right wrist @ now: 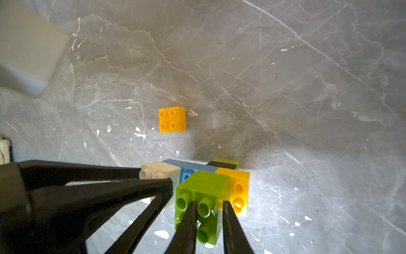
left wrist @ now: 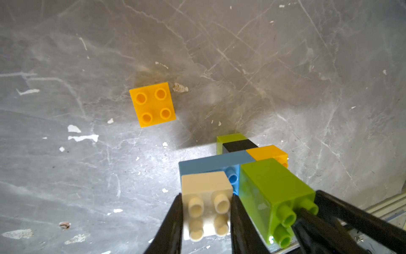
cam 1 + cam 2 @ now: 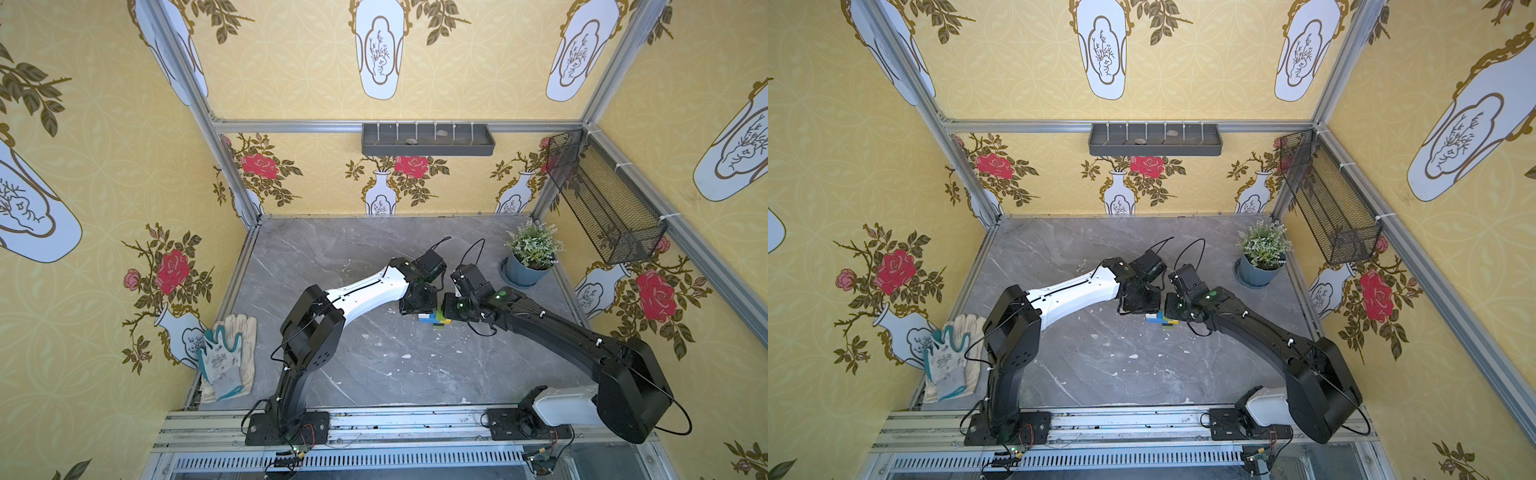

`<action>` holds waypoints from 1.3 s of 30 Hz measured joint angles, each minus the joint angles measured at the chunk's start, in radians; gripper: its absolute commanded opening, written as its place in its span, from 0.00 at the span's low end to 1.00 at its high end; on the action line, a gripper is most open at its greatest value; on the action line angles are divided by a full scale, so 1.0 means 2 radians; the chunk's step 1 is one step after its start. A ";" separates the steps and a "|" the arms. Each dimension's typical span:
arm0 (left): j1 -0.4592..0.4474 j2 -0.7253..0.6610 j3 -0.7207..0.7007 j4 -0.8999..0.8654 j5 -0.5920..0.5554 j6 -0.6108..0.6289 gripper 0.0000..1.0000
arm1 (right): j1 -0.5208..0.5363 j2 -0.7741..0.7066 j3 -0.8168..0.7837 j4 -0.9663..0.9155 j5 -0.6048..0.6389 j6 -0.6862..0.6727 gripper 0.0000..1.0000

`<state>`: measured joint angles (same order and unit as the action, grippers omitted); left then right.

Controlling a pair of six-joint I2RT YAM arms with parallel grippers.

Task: Assemble the number 4 with lego
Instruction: Assemble the lego brick with the lego brick.

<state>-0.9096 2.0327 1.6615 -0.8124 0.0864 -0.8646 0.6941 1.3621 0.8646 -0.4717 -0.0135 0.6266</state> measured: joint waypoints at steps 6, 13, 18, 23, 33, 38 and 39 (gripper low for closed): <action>-0.002 0.003 0.004 -0.004 -0.004 0.000 0.18 | 0.000 -0.001 -0.001 0.000 0.000 0.000 0.22; -0.008 -0.002 -0.003 -0.003 -0.014 -0.001 0.16 | 0.000 -0.001 -0.002 0.004 0.000 -0.001 0.22; -0.010 -0.006 -0.009 0.000 -0.018 -0.004 0.17 | 0.000 -0.001 -0.004 0.007 0.000 -0.001 0.22; -0.013 -0.007 -0.010 0.001 -0.024 -0.007 0.19 | 0.000 -0.001 -0.004 0.008 0.000 -0.001 0.22; -0.013 -0.004 -0.009 0.002 -0.029 -0.032 0.12 | 0.000 -0.003 -0.006 0.008 0.000 0.000 0.22; -0.014 0.000 -0.006 -0.002 -0.032 -0.051 0.11 | 0.000 -0.006 -0.009 0.014 -0.002 0.001 0.22; -0.014 0.000 -0.006 -0.002 -0.033 -0.054 0.11 | 0.000 -0.006 -0.010 0.015 -0.002 0.001 0.22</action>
<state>-0.9367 2.0319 1.6485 -0.8158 0.0212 -0.9718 0.6937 1.3502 0.8448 -0.4416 -0.0177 0.6277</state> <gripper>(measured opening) 0.312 0.221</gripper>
